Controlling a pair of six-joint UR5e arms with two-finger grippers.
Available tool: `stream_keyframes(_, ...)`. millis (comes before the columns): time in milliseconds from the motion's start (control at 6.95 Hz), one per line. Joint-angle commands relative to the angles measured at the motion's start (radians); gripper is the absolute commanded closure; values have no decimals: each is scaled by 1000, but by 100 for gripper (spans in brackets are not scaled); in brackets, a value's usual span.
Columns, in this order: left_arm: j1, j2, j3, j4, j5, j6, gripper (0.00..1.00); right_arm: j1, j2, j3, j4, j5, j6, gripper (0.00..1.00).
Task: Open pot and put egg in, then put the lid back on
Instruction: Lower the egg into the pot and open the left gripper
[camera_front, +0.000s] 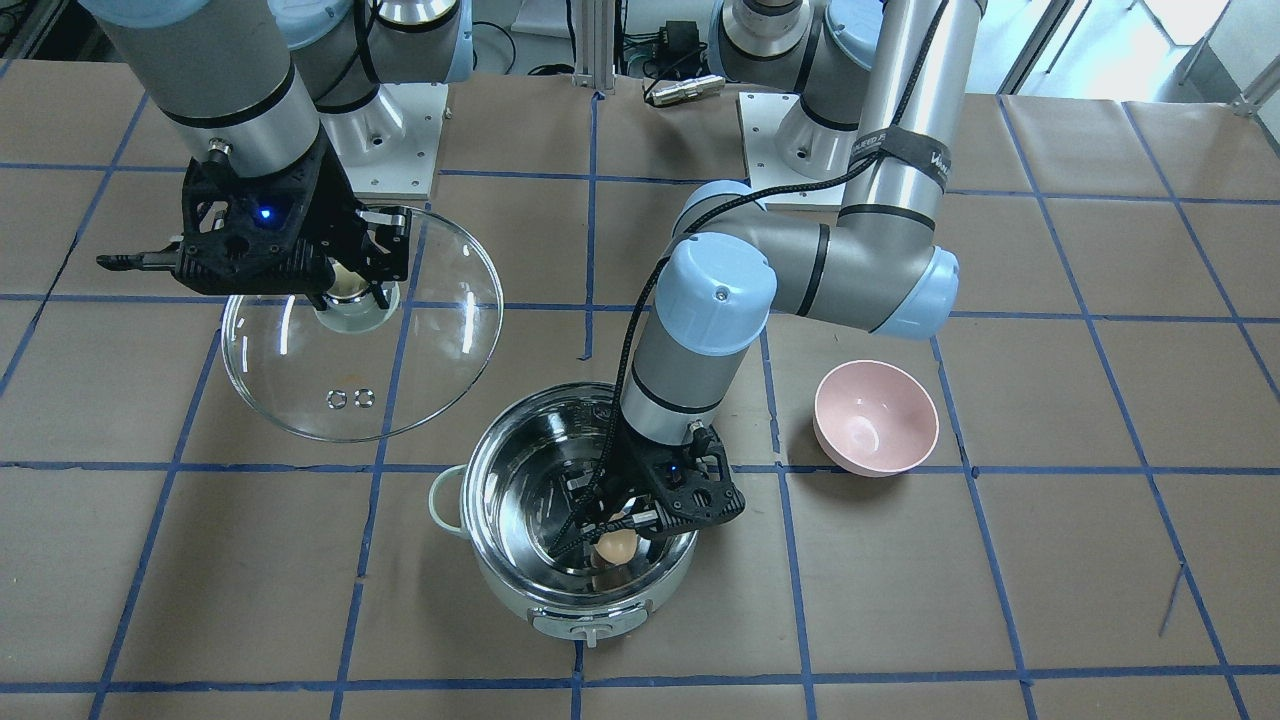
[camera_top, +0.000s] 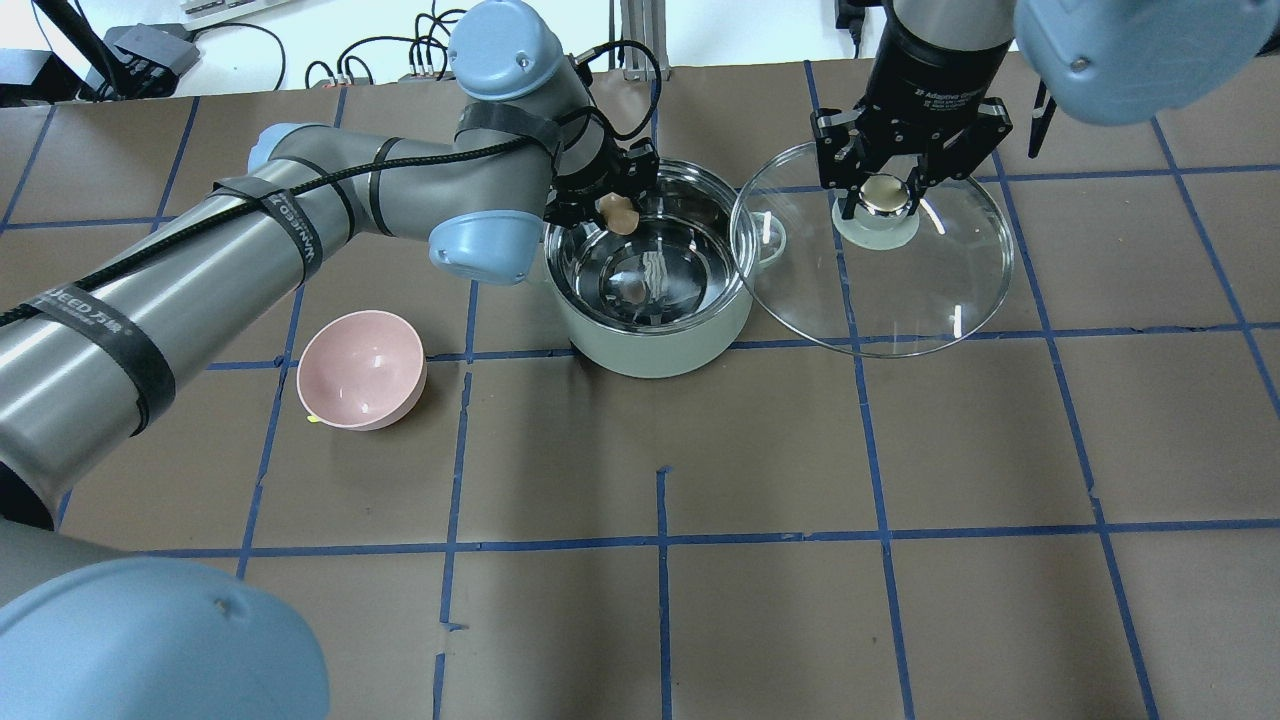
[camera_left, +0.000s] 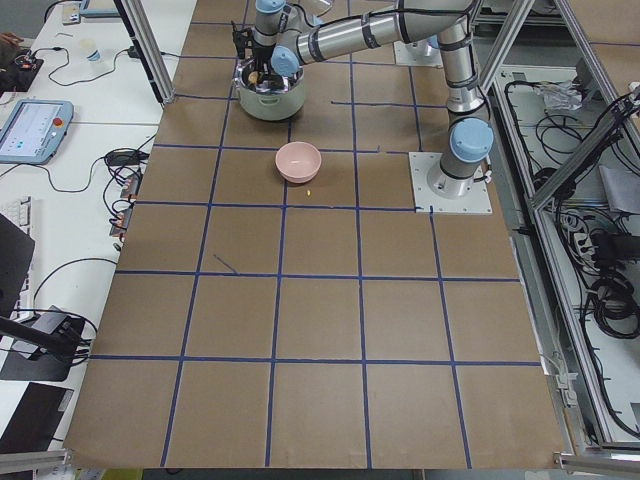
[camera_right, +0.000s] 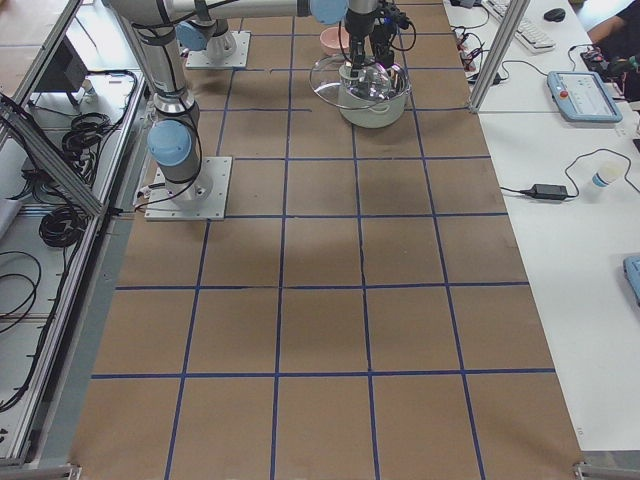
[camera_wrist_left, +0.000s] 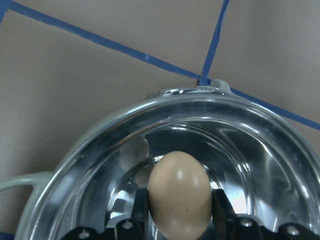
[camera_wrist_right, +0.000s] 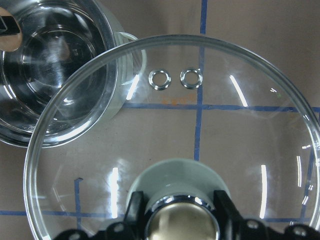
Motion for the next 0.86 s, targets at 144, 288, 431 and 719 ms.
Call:
stream_keyframes(144,-11,-28,0,38,-3,2,66,0,57,-31,-48,2,-3,99)
stream_keyframes(288,-11,-46,0,81,-4,2,59,0,89,-44,-66,7,-3,99)
stream_keyframes(431,-11,-57,0,89,-15,6,46,0,111,-67,-68,39,-3,99)
stream_keyframes(719,-11,-43,2,89,-14,12,15,0,113,-63,-88,39,-18,99)
